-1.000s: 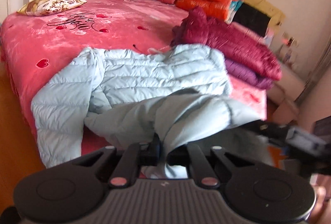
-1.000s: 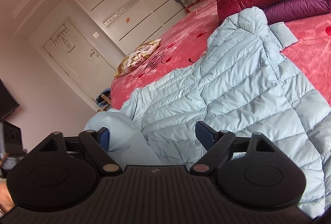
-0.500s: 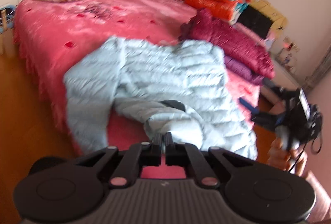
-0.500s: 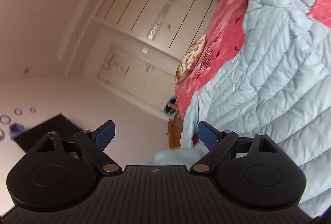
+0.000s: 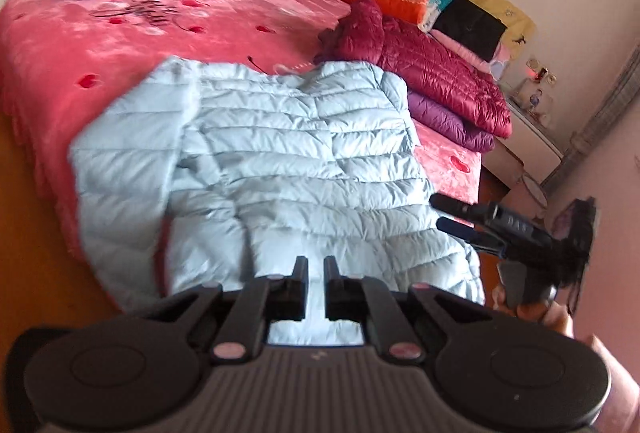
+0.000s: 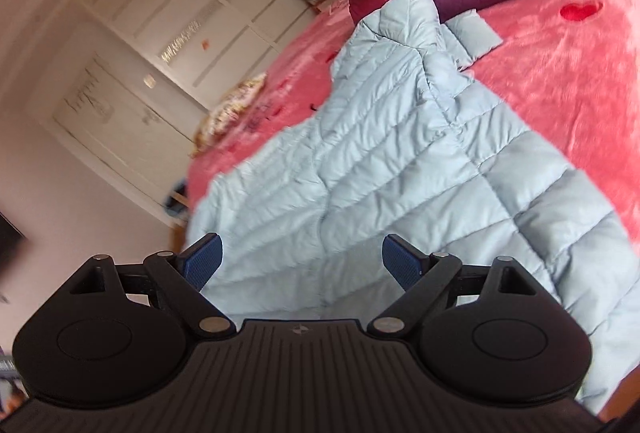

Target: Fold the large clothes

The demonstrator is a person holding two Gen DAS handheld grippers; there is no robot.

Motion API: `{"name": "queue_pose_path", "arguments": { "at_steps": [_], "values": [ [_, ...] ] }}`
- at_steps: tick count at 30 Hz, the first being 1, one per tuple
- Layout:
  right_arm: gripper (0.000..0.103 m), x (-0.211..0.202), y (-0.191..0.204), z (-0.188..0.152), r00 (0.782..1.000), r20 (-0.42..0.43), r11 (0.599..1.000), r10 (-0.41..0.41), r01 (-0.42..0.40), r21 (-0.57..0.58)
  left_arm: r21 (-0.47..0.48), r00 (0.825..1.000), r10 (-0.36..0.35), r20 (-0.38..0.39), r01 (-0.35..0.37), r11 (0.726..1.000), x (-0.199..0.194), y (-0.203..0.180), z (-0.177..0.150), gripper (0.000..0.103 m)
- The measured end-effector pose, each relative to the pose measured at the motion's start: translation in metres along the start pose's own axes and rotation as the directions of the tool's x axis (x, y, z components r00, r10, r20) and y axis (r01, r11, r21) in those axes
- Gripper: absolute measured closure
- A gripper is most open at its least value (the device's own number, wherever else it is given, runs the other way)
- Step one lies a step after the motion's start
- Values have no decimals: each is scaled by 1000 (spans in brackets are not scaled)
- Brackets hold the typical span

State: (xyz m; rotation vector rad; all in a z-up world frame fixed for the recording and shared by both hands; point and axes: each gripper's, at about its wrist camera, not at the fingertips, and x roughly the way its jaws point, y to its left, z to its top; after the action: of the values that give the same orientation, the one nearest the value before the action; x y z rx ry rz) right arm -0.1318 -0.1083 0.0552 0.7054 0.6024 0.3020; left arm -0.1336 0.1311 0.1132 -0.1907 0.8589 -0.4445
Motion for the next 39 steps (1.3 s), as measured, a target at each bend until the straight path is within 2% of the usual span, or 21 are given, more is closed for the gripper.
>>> {"name": "queue_pose_path", "arguments": {
  "at_steps": [2, 6, 12, 15, 18, 25, 29, 30, 32, 34, 37, 39],
  "values": [
    [0, 7, 9, -3, 997, -3, 994, -74, 73, -85, 8, 1000, 23, -12, -22, 1000, 25, 0, 2, 99],
    [0, 22, 24, -14, 981, 7, 944, -196, 191, -269, 0, 999, 32, -42, -32, 999, 71, 7, 10, 99],
    [0, 63, 22, -22, 961, -62, 889, -270, 224, -399, 16, 988, 132, -76, -131, 991, 130, 26, 11, 98],
    [0, 87, 18, -22, 943, -83, 858, -324, 255, -446, -11, 984, 168, -55, -169, 986, 146, 39, 11, 99],
    [0, 101, 16, -16, 942, -72, 848, -328, 260, -462, -42, 984, 179, -27, -180, 983, 155, 48, 16, 101],
    [0, 141, 8, 4, 932, -59, 842, -358, 295, -451, -49, 975, 221, 32, -219, 975, 178, 56, 30, 101],
    [0, 153, 0, 14, 932, -69, 845, -356, 289, -451, -43, 974, 227, 28, -225, 973, 177, 48, 30, 99],
    [0, 153, -1, 15, 932, -82, 850, -352, 282, -444, -55, 976, 216, 19, -215, 975, 172, 47, 31, 97],
    [0, 150, 0, 18, 930, -107, 853, -352, 271, -447, -82, 984, 179, 4, -178, 981, 156, 44, 33, 84],
    [0, 140, 2, 24, 927, -137, 861, -350, 260, -436, -82, 991, 130, 25, -128, 988, 137, 39, 38, 77],
    [0, 118, -1, 37, 946, -159, 914, -281, 213, -346, -53, 993, 87, 75, -83, 995, 116, 32, 51, 62],
    [0, 101, -2, 46, 958, -130, 931, -254, 206, -303, -34, 991, 86, 105, -83, 996, 114, 32, 62, 59]
  ]
}}
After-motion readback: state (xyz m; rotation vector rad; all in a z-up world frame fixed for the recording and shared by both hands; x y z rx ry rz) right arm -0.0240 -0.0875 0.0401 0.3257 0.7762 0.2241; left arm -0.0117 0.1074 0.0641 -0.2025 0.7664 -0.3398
